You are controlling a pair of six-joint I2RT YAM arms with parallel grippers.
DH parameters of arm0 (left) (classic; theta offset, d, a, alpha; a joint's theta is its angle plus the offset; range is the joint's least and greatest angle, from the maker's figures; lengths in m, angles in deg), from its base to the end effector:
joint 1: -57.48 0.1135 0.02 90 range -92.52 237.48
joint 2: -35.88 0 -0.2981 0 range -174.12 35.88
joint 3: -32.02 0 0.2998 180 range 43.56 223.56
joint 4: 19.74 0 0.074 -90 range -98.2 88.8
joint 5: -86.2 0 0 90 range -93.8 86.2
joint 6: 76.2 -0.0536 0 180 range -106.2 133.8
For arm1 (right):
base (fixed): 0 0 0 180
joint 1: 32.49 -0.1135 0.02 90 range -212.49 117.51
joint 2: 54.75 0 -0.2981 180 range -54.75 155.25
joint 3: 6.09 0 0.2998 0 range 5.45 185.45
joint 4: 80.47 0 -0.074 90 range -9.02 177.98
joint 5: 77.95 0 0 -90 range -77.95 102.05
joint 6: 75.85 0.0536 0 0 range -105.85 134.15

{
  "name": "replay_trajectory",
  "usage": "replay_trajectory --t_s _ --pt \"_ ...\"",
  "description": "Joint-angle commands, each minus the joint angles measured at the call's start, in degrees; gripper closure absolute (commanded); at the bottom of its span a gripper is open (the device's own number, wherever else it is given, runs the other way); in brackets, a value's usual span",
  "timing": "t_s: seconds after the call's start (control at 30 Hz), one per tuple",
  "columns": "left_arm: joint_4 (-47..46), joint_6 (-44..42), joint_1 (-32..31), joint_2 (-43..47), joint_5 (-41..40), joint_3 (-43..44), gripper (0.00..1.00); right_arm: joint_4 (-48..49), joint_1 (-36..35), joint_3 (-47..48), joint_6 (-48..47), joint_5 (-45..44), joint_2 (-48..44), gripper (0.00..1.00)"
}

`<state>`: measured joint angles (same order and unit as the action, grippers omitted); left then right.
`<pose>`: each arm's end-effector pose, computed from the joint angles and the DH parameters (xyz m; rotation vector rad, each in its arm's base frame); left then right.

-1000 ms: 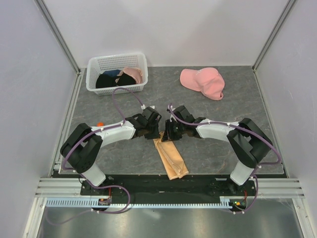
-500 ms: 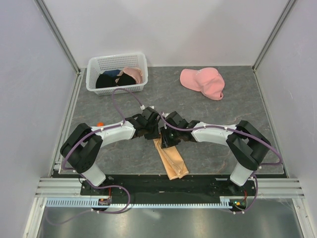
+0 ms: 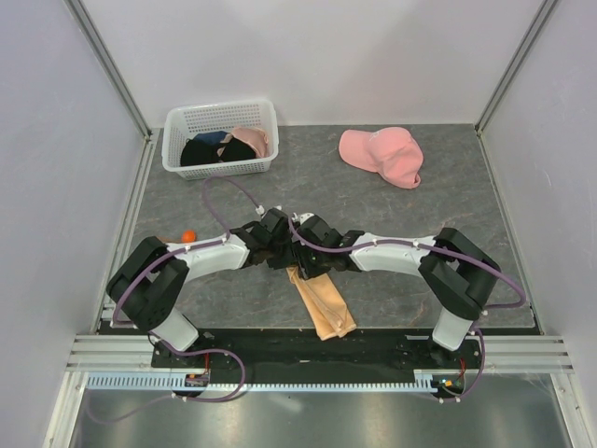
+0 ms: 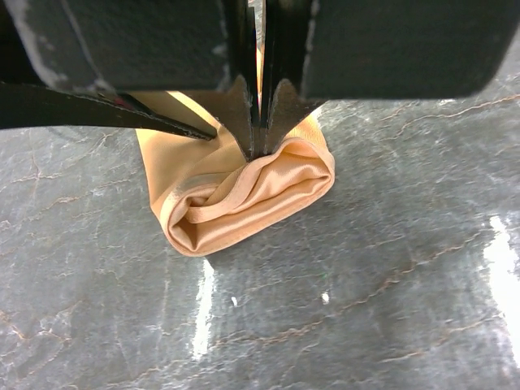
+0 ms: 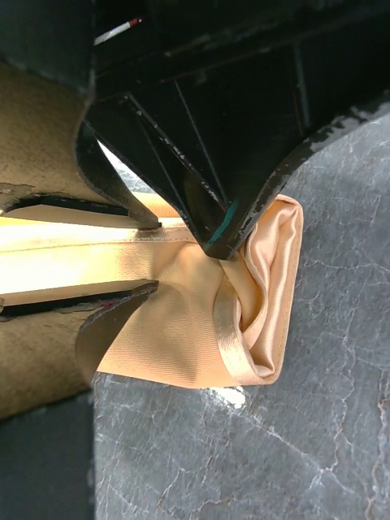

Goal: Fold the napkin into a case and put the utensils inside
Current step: Grasp the top corner of the smaller rectangle folded napkin from the folded napkin.

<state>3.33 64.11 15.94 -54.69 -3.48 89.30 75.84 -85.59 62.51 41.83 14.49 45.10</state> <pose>0.2575 -0.2285 0.1408 -0.2024 2.6690 -0.5865 0.2387 0.3217 0.1473 -0.5986 2.5733 0.5836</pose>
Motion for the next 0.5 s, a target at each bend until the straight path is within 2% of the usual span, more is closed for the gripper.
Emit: replay_trajectory --t_s 0.0,0.33,0.47 --pt "-2.39 2.69 -0.03 1.62 0.38 -0.38 0.98 -0.25 -2.88 1.22 -0.96 -5.85 1.92 0.6" --pt "-3.97 3.13 0.23 2.67 0.83 -1.87 0.98 3.78 -4.29 -2.03 1.32 -4.99 -2.03 0.56" --pt "-4.15 3.05 0.32 3.2 0.74 -2.05 0.98 5.63 -4.29 -3.97 1.41 -3.41 -2.91 0.6"
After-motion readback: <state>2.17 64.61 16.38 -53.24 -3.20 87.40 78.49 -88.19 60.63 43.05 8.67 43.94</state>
